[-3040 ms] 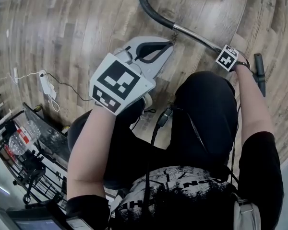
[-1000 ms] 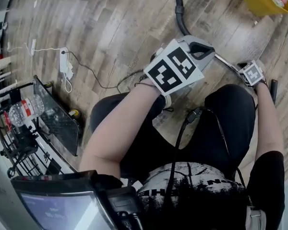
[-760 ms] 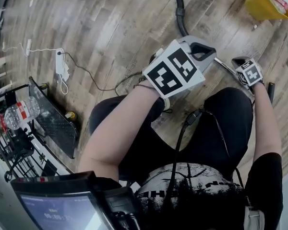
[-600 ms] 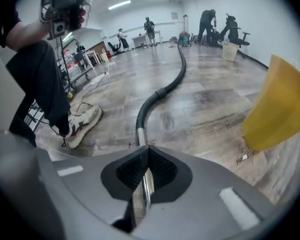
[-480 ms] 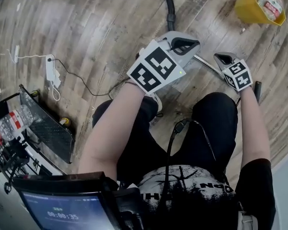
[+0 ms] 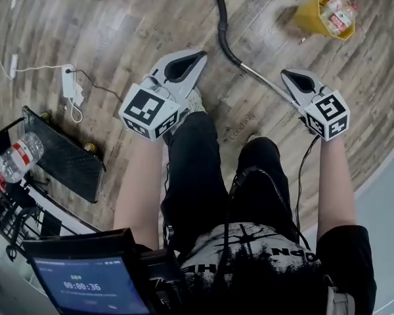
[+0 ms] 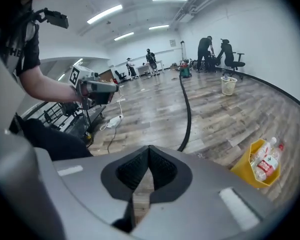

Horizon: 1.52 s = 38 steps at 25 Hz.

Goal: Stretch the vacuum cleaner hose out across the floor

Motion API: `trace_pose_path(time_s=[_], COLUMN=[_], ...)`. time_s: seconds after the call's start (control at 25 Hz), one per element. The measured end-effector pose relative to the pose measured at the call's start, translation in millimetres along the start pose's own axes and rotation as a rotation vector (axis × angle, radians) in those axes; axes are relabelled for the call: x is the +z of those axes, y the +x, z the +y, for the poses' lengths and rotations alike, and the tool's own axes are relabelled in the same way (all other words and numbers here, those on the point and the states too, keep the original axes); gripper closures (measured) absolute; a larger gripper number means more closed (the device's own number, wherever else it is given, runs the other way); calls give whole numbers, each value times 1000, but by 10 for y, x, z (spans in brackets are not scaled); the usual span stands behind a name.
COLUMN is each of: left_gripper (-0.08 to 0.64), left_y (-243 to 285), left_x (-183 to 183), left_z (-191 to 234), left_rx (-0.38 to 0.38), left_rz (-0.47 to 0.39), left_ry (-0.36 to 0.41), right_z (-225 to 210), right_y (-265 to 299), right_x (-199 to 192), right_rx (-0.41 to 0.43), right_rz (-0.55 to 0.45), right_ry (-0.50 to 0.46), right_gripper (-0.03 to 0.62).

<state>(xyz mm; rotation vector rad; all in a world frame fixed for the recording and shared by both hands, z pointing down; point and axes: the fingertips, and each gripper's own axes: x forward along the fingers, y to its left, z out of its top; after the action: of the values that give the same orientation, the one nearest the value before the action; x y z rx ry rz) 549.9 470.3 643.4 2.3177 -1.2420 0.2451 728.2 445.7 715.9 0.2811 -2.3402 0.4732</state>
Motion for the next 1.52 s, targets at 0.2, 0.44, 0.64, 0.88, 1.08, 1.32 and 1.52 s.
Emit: trace_pose_path(time_s=[0.2, 0.44, 0.64, 0.88, 1.08, 1.32, 1.52], left_gripper=[560, 560, 560, 560, 560, 560, 560], left_y=[-884, -1722, -2111, -2433, -2374, -2382, -2325], left_x=[727, 1725, 2303, 2742, 3015, 3378, 3757], left_z=[39, 192, 301, -18, -84, -341, -495], left_rx=[88, 121, 103, 88, 112, 193, 272], left_rz=[-28, -134, -204, -261, -276, -299, -329], left_ry=[-49, -85, -47, -23, 22, 75, 163], right_z=[693, 1209, 1407, 1844, 1829, 1925, 1866], right_y=[-336, -639, -880, -1229, -1184, -1479, -1773], right_x=[1162, 2583, 3451, 3945, 4337, 4664, 4946], right_rx=[90, 104, 62, 64, 103, 172, 207], right_rz=[-74, -130, -199, -274, -370, -435, -492], right_ry=[-13, -58, -133, -207, -244, -324, -422], right_gripper=[586, 586, 585, 584, 585, 586, 584])
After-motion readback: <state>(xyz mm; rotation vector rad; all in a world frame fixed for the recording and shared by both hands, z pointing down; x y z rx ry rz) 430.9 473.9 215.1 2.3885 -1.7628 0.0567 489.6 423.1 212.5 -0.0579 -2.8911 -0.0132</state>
